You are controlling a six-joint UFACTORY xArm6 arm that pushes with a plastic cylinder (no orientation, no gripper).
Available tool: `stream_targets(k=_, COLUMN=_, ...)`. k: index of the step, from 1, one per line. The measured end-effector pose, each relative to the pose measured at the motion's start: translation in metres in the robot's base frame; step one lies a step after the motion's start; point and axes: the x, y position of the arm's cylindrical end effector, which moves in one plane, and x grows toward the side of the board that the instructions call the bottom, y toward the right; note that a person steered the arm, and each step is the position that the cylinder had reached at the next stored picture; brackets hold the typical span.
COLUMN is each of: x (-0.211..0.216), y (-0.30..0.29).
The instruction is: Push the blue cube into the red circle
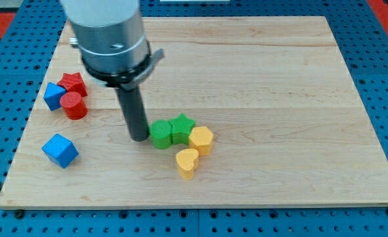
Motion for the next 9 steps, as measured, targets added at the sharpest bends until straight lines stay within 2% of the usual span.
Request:
stream_targets(k=1, x=0.03, y=0.005)
stream_targets(k=2, x=0.086, y=-0.025)
stream_targets(k=3, x=0.077, y=-0.094)
stream_targets(k=4, x=0.028, y=-0.104)
stream_targets(k=5, x=0.03, y=-0.103)
stream_targets(k=6, x=0.059, y=-0.118)
stream_targets(k=7, x=0.023, y=-0.141)
stream_targets(k=8, x=-0.011, y=-0.133)
stream_targets(k=9, x=-0.013, y=-0.127)
